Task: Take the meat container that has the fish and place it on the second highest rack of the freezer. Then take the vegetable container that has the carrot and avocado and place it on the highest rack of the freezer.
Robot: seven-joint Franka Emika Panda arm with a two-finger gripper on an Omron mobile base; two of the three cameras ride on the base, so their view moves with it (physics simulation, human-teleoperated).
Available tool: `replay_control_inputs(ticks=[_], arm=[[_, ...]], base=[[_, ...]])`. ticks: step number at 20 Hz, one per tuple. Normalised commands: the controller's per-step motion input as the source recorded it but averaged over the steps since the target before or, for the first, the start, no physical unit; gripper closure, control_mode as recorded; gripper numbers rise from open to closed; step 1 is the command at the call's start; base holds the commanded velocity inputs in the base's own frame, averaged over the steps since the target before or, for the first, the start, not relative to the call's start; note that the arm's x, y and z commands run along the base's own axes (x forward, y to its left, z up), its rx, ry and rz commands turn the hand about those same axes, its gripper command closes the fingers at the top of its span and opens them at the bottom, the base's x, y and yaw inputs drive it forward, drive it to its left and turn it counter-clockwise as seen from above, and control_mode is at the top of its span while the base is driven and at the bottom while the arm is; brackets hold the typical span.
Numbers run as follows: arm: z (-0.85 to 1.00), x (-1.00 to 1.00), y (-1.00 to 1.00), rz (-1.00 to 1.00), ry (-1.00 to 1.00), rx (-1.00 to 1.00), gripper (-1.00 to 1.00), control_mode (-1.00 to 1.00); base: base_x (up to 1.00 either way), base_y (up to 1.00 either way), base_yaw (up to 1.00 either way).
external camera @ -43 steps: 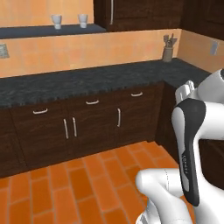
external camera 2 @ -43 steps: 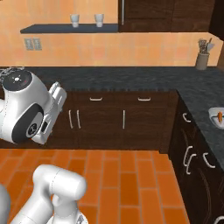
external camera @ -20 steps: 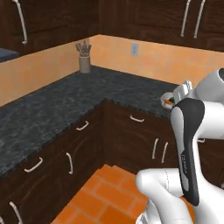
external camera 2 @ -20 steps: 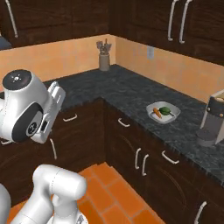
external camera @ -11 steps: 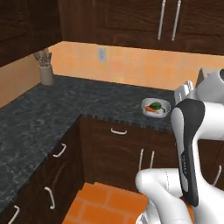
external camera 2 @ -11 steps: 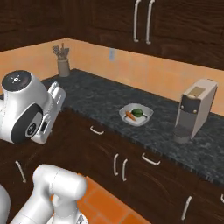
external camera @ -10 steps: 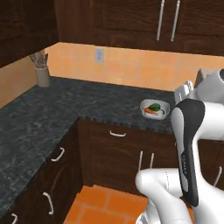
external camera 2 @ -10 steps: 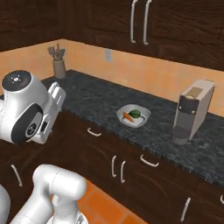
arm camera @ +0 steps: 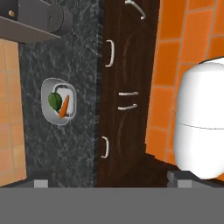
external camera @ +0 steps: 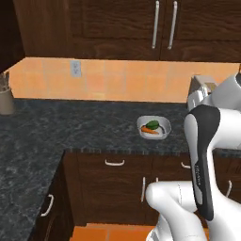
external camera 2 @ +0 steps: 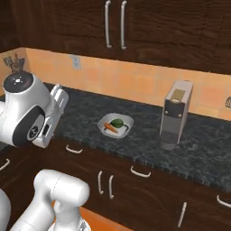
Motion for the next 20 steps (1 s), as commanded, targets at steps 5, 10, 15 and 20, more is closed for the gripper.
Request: replay_control_inputs(ticks=[5, 10, 15, 20], arm=[[0.00, 0.00, 0.00, 0.00, 0.00, 0.00, -1.00, 1.00], [0.00, 0.00, 0.00, 0.00, 0.00, 0.00, -1.00, 1.00], [0.00, 0.00, 0.00, 0.00, 0.00, 0.00, -1.00, 1.00], [0.00, 0.00, 0.00, 0.00, 0.00, 0.00, -1.00, 1.00]], base=[[0.48, 0.41, -0.37], [0.54, 0.38, -0.27], [0.49, 0.10, -0.08], [0.39, 0.23, -0.22]])
